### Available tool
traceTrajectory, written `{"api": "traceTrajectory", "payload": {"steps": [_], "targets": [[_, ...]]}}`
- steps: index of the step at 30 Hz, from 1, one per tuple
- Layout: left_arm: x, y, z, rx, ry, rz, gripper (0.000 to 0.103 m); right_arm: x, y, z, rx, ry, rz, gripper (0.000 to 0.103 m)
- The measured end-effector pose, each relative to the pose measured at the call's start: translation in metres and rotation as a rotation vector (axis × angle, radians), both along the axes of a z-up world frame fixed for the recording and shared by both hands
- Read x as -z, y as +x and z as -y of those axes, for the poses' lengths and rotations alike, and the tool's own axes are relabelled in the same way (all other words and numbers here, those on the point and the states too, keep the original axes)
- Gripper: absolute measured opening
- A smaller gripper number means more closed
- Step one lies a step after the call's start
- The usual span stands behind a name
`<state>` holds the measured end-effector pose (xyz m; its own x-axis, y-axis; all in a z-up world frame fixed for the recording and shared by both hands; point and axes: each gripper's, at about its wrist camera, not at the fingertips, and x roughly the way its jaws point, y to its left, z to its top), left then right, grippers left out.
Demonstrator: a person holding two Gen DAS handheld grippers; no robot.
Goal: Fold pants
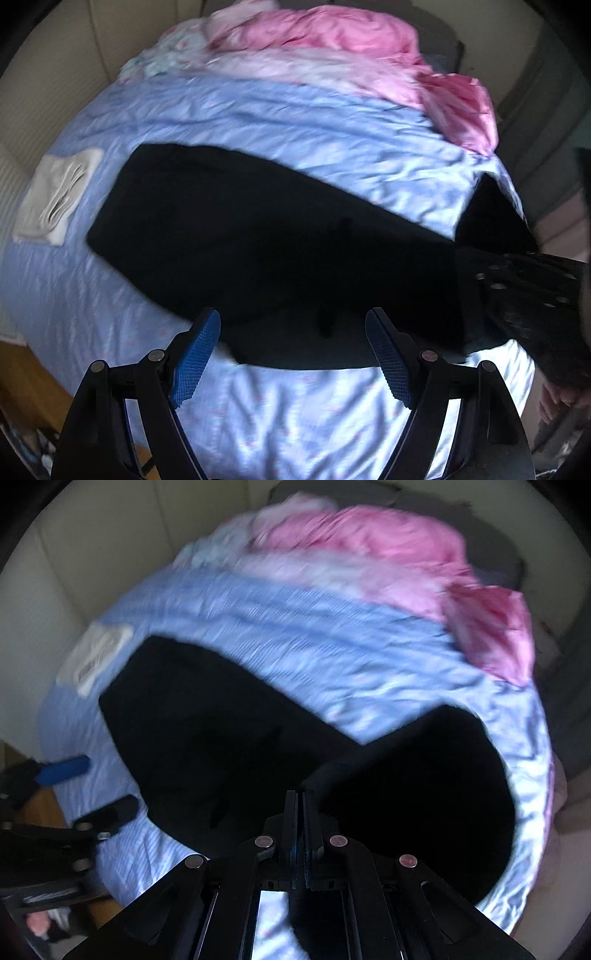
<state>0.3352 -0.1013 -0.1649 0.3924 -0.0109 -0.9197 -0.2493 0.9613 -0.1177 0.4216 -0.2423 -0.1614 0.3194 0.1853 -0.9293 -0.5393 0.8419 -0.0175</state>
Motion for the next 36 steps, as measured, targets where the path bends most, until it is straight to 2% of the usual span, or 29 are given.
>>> {"api": "traceTrajectory", "payload": {"steps": [7,9,12,15,16,17,20,24,29,32,36], "targets": [[0.03,-0.008,-0.055,-0.059,0.006,-0.057,0.081,0.073,0.009,-0.066,-0.058,-0.112,-0.13,0.004],[0.034,-0.007,-0.062,-0.063,0.008,-0.06,0.081,0.079,0.008,-0.077,-0.062,-0.08,-0.17,0.005],[0.034,-0.001,-0.067,-0.062,0.007,-0.053,0.081,0.063,0.0,-0.086,-0.092,-0.01,-0.168,0.011],[0.031,0.005,-0.065,-0.027,0.004,-0.034,0.081,0.035,-0.006,-0.068,-0.033,0.059,-0.107,0.026],[0.03,0.008,-0.063,-0.011,-0.002,-0.029,0.081,0.025,-0.007,-0.053,0.021,0.082,-0.075,0.038],[0.031,0.011,-0.058,0.014,-0.014,-0.022,0.081,0.021,-0.005,-0.041,0.064,0.09,-0.051,0.043],[0.038,0.022,-0.042,0.076,-0.081,-0.024,0.081,0.018,-0.004,0.008,0.223,0.101,-0.012,0.043],[0.054,0.038,-0.005,0.191,-0.183,-0.026,0.081,0.049,-0.008,0.063,0.376,0.08,-0.074,0.043],[0.083,0.05,0.039,0.29,-0.238,-0.082,0.08,0.083,-0.023,0.086,0.417,0.088,-0.158,0.043],[0.1,0.054,0.051,0.286,-0.209,-0.129,0.078,0.107,-0.03,0.078,0.393,0.069,-0.2,0.043],[0.108,0.052,0.05,0.269,-0.162,-0.145,0.078,0.141,-0.035,0.059,0.338,0.033,-0.254,0.043]]}}
